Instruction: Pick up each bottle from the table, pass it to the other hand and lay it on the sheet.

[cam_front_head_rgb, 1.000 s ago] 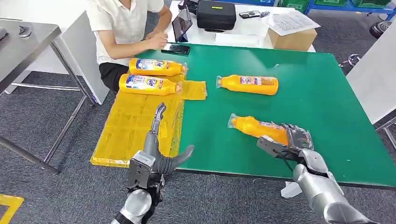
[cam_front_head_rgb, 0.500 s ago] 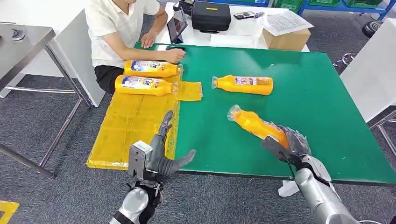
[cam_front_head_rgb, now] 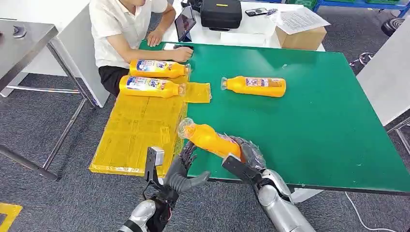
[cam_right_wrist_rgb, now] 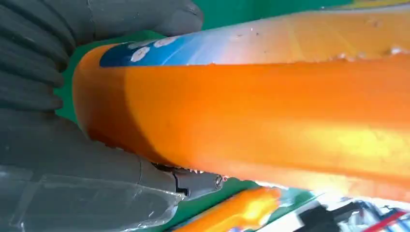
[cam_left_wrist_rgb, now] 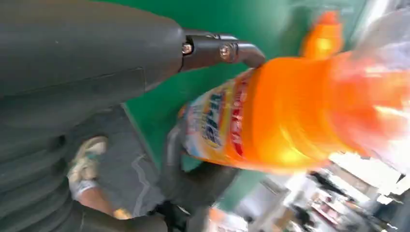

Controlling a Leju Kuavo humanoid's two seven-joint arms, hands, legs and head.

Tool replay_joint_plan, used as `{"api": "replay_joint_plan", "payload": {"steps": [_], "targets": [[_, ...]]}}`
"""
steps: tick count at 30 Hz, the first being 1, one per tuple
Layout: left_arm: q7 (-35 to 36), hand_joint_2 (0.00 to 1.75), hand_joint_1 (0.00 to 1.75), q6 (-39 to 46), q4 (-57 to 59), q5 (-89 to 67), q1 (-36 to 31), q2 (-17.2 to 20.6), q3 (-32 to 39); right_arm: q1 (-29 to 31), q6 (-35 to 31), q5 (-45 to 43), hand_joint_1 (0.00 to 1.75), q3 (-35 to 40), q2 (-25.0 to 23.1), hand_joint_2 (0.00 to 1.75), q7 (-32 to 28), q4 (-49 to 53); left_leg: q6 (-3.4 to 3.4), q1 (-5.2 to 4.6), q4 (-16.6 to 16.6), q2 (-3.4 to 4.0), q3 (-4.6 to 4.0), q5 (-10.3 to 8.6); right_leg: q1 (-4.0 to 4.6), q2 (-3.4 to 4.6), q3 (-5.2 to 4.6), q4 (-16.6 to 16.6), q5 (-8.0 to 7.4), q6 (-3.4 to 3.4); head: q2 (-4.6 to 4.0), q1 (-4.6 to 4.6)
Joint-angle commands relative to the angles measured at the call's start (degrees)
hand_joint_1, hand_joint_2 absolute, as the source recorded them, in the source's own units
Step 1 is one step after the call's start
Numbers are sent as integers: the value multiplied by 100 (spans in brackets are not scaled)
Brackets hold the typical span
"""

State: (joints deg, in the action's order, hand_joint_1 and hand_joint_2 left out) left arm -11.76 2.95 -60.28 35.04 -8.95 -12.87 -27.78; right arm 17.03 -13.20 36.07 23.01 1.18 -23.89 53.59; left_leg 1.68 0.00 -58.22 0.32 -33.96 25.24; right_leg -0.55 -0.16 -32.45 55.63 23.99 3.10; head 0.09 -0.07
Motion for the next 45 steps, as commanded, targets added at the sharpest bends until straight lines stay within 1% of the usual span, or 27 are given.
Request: {"api": "replay_joint_plan", "payload": {"steps": [1, 5, 6, 7, 9, 13, 14, 18, 20, 21, 25, 30, 31, 32, 33, 36, 37, 38, 39, 40, 41, 42, 44, 45], "targets": [[31, 175, 0, 22, 462, 44, -279, 141, -267, 172, -52, -143, 175, 600, 9, 175, -9, -5, -3, -1, 2, -3, -9, 2, -3, 1, -8, 0, 2, -4, 0, 0], [20, 175, 0, 26, 459, 59, -273, 139, -259, 176, -39, -163, 175, 621, 10, 175, -40, -2, -7, -12, 6, -5, -25, 2, -11, -2, -25, 0, 3, -7, 0, 0], [-27, 175, 0, 38, 435, 100, -314, 114, -223, 183, 23, -193, 175, 730, -106, 175, -141, -2, -9, -9, 3, -6, -29, 3, -8, -2, -27, 0, 3, -8, 0, 2], [-57, 175, 0, 67, 409, 117, -362, 96, -195, 177, 47, -189, 175, 827, -225, 175, -158, -8, -12, -9, 3, -6, -25, 6, -7, -1, -24, 1, 6, -12, 0, 0], [-99, 175, 0, 102, 312, 180, -459, 84, -117, 147, 89, -176, 175, 1041, -415, 175, -137, -62, -10, -7, -1, 4, -43, 5, -5, 8, -42, 3, 0, -9, 0, 0], [-427, 175, 0, 538, -232, 170, -504, 56, 165, 43, 27, -381, 175, 1374, -504, 175, -156, -163, -12, -4, -2, 1, -47, 4, -2, 7, -50, 6, 1, -12, 0, 0], [-480, 175, 0, 641, -467, 129, -475, 36, 205, 0, -16, -429, 175, 1451, -510, 175, -158, -178, -10, -4, -3, -8, -52, 3, -2, -4, -54, 10, 3, -9, 0, 0], [-519, 175, 0, 855, -988, 277, -305, -77, 319, -63, -37, -512, 175, 1640, -528, 175, -219, -221, -10, -2, -4, -5, -47, 7, -1, -2, -52, 15, 7, -11, 0, 2], [-450, 175, 0, 929, -1003, 399, -316, -88, 307, -64, -35, -586, 175, 1716, -572, 175, -297, -213, -7, -2, -3, -1, -54, 4, -1, 0, -57, 11, 3, -7, 0, 2], [-434, 175, 0, 1033, -883, 540, -369, -112, 329, -36, -26, -648, 175, 1791, -608, 175, -314, -186, -11, -2, -3, -4, -41, 10, -2, -1, -46, 15, 10, -12, 0, 0], [-605, 175, 0, 1240, -647, 724, -492, -208, 366, -19, -75, -693, 175, 1983, -668, 175, -268, -63, -7, -6, -1, -8, -60, 0, -5, -8, -63, 11, 2, -7, 0, 0], [-606, 175, 0, 1081, -833, 1052, -454, -212, 312, 53, -64, -821, 175, 2170, -715, 175, -217, -206, -12, -5, -4, -7, -52, 5, -4, -5, -56, 16, 8, -13, 0, 2], [-561, 175, 0, 964, -906, 1077, -450, -163, 230, 85, -67, -850, 175, 2191, -729, 175, -238, -287, -14, -4, -4, -7, -49, 7, -3, -4, -53, 16, 9, -15, 0, 0], [-545, 175, 127, 915, -893, 1052, -464, -129, 151, 113, -131, -853, 175, 2210, -729, 175, -278, -346, -8, -5, -1, -6, -59, 1, -4, -6, -62, 11, 3, -8, 0, 0], [-505, 175, 175, 803, -890, 1048, -473, -100, 77, 122, -152, -869, 175, 2202, -728, 175, -301, -356, -11, -4, -1, -9, -52, 4, -3, -7, -55, 12, 6, -12, 0, 2], [-477, 175, 175, 676, -777, 1038, -493, -104, 0, 148, -189, -918, 175, 2172, -700, 175, -367, -275, -9, -6, 1, -12, -53, 2, -5, -11, -56, 10, 6, -9, 0, 2], [-485, 175, 175, 592, -756, 1043, -499, -91, -25, 139, -208, -935, 157, 2152, -682, 175, -373, -207, -8, -5, 0, -11, -55, 2, -4, -10, -58, 11, 5, -8, 0, 0], [-483, 175, 175, 568, -746, 1045, -497, -90, -30, 140, -260, -945, 127, 2113, -672, 175, -376, -140, -11, -7, -2, -14, -49, 5, -6, -13, -53, 14, 10, -11, 0, 0], [-453, 175, 175, 494, -749, 1087, -494, -83, -34, 147, -291, -957, 77, 2084, -668, 175, -382, -73, -7, -7, 0, -11, -59, 1, -6, -11, -62, 11, 4, -7, 0, 0], [-450, 175, 175, 482, -741, 1088, -495, -78, -35, 152, -296, -975, 3, 2060, -674, 175, -378, -30, -11, -5, -1, -14, -49, 4, -4, -13, -52, 13, 9, -11, 0, 0], [-450, 175, 175, 476, -742, 1089, -493, -81, -28, 139, -309, -1006, 0, 2022, -689, 175, -371, 10, -7, -7, -1, -10, -59, 1, -6, -10, -63, 12, 4, -7, 0, 0], [-462, 175, 175, 445, -770, 1098, -486, -81, -16, 122, -348, -1025, 0, 2004, -713, 0, -419, 85, -12, -7, -4, -12, -50, 6, -6, -11, -55, 19, 11, -13, 0, 0], [-482, 175, 175, 427, -820, 1107, -494, -66, 15, 71, -445, -1052, 0, 1986, -726, 0, -536, 184, -7, -7, -2, -8, -61, 1, -6, -8, -65, 13, 4, -8, 0, 2], [-509, 175, 175, 404, -858, 1142, -494, -58, 66, 26, -490, -1074, 0, 2001, -713, 0, -675, 267, -11, -7, -2, -12, -53, 4, -6, -11, -56, 15, 8, -11, 0, 0]]}}
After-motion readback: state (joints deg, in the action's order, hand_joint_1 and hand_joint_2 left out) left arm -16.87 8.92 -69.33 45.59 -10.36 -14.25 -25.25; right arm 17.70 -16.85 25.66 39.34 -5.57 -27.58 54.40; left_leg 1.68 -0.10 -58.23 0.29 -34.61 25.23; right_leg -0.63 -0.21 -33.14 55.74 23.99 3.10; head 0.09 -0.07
